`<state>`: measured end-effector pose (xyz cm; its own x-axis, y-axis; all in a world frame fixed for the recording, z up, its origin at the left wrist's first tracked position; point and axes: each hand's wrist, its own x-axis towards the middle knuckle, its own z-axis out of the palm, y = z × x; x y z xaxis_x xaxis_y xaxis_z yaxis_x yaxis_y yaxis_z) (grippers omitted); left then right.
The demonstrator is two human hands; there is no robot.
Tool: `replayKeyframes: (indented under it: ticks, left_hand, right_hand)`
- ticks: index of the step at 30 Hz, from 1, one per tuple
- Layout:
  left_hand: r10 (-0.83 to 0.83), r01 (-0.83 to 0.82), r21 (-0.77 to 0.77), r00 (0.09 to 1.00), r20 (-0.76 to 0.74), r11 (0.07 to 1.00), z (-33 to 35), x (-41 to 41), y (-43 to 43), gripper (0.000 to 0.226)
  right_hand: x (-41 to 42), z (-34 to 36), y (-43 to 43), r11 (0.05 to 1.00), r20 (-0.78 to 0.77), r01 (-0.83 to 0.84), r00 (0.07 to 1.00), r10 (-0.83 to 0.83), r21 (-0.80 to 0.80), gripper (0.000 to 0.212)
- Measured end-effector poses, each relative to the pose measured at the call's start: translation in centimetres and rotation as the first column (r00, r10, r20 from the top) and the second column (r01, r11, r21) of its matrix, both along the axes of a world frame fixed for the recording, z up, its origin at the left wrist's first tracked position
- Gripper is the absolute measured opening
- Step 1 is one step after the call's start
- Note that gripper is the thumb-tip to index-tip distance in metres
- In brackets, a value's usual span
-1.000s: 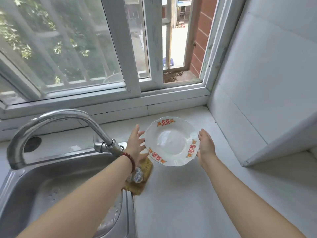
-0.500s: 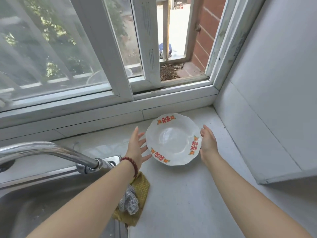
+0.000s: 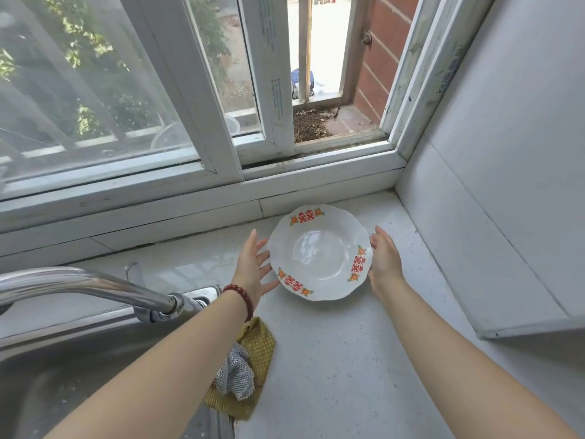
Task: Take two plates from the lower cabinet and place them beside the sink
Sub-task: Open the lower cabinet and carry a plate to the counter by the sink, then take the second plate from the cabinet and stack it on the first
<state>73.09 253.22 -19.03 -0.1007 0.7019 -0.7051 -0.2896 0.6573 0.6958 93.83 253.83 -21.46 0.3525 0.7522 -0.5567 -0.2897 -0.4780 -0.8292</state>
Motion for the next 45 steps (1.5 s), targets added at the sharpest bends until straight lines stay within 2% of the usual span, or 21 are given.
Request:
replayKeyframes:
  ticks: [6, 10, 14, 19, 26, 29, 34, 37, 45]
  left_hand:
    - [-0.102, 0.111, 0.08, 0.989, -0.107, 0.991, 1.3, 0.0, -1.0, 0.06]
    - [-0.118, 0.134, 0.133, 0.986, -0.119, 0.982, 3.4, -0.6, -2.5, 0.059]
    - [-0.132, 0.153, 0.2, 0.984, -0.119, 0.968, 6.3, -1.2, -5.4, 0.054]
    - [-0.151, 0.169, 0.295, 0.985, -0.083, 0.94, 9.8, -1.7, -10.3, 0.044]
    - [-0.252, 0.261, 0.447, 0.964, -0.08, 0.856, 12.5, -3.1, -18.0, 0.05]
    - [-0.33, 0.31, 0.491, 0.943, -0.049, 0.814, 13.3, -4.2, -21.7, 0.048]
    - [-0.496, 0.431, 0.522, 0.868, -0.018, 0.736, 14.2, -6.5, -27.9, 0.048]
    - [-0.589, 0.497, 0.547, 0.808, -0.01, 0.674, 14.5, -7.7, -31.7, 0.047]
    - [-0.828, 0.684, 0.598, 0.558, -0.059, 0.418, 15.0, -7.1, -42.4, 0.046]
  right_hand:
    - [-0.4, 1.7, -0.8, 1.0, 0.087, -0.005, 0.996, 0.006, -0.009, 0.049]
    - [-0.7, 3.9, -2.8, 1.0, 0.12, 0.012, 0.993, -0.015, 0.025, 0.049]
    - [-1.5, 6.6, -6.1, 0.998, 0.091, -0.014, 0.996, 0.009, 0.057, 0.049]
    - [-3.2, 10.8, -11.4, 0.99, 0.04, -0.014, 0.999, 0.009, 0.141, 0.042]
    - [-6.5, 14.9, -21.3, 0.972, 0.076, -0.022, 0.997, 0.004, 0.233, 0.019]
    - [-8.7, 15.7, -26.3, 0.965, 0.071, 0.023, 0.997, -0.043, 0.259, 0.021]
    - [-12.7, 16.6, -34.8, 0.943, 0.058, 0.143, 0.984, -0.167, 0.3, 0.026]
    - [-15.1, 17.1, -39.8, 0.919, 0.058, 0.219, 0.966, -0.251, 0.329, 0.019]
    - [-18.2, 17.8, -54.3, 0.794, 0.072, 0.469, 0.843, -0.533, 0.386, 0.019]
